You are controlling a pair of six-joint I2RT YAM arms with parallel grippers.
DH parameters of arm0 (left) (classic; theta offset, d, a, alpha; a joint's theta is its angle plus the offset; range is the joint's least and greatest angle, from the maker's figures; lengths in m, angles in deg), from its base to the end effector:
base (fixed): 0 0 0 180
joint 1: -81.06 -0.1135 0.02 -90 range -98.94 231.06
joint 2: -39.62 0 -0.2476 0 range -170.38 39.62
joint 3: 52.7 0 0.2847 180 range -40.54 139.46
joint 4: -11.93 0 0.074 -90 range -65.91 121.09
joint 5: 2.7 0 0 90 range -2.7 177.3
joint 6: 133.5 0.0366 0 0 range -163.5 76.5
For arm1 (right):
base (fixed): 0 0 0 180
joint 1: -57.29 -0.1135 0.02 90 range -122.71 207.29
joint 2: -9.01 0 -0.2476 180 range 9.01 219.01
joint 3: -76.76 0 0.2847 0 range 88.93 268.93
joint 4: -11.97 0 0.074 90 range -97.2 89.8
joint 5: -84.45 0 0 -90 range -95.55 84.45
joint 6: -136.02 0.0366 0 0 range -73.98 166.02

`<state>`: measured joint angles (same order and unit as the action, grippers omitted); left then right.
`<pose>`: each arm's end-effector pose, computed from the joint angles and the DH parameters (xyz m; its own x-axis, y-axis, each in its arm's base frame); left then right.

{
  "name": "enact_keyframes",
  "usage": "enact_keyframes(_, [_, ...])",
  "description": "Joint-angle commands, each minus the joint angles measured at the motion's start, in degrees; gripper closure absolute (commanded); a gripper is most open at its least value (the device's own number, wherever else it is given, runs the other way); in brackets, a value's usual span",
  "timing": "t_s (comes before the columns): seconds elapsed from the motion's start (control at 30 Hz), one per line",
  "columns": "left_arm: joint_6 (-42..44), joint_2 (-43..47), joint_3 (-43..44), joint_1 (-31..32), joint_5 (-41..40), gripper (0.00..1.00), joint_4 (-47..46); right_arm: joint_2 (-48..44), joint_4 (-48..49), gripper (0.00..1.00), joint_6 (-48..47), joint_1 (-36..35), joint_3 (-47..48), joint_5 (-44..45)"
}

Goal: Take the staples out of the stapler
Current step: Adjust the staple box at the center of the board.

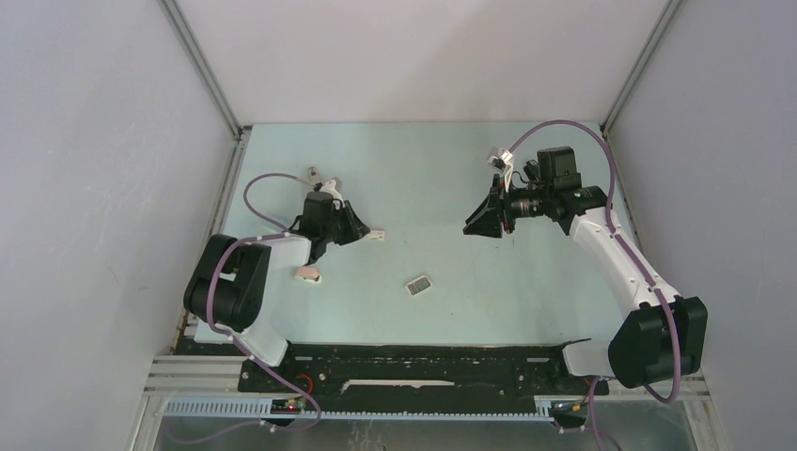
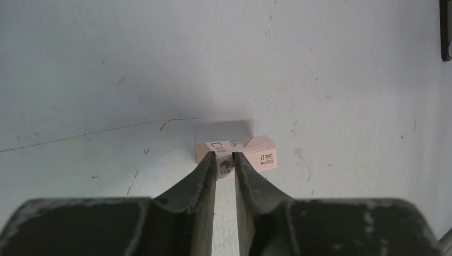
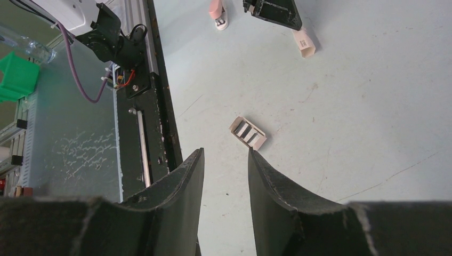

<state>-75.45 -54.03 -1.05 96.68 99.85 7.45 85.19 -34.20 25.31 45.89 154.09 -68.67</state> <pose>0.3199 -0.0977 0.1033 -0.7246 -0.3338 -0.6030 0.0535 0.8451 -0.5320 0.2969 0.0932 0.2956 -0.3984 -0.2434 -0.8843 -0.9069 0.2486 0.3402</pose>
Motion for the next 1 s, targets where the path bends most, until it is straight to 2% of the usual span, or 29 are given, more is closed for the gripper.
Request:
enact_keyframes(0.0, [0.6, 0.0, 0.8, -0.2, 2.5, 0.80, -2.4, -0.5, 1.0, 0.56, 0.1, -0.4, 0.1, -0.9])
enact_keyframes(0.27, [-1.9, 3.2, -2.6, -0.2, 5.2, 1.00, -6.4, -0.4, 1.1, 0.56, 0.1, -0.4, 0.1, -0.9])
enact_keyframes(0.6, [-4.8, 11.1, -9.3, 2.1, 9.9, 1.00, -15.0, -0.8, 1.1, 0.56, 0.1, -0.3, 0.1, -0.7])
enact_keyframes(0.77, [-5.6, 16.7, -11.5, 7.2, 9.0, 1.00, -18.0, -1.5, 1.3, 0.56, 0.2, 0.6, 0.1, -0.6])
enact_keyframes(0.97, [-6.9, 20.8, -13.2, 18.9, 2.2, 1.00, -23.9, -3.9, 1.3, 0.55, 0.3, 4.2, 0.1, -1.3])
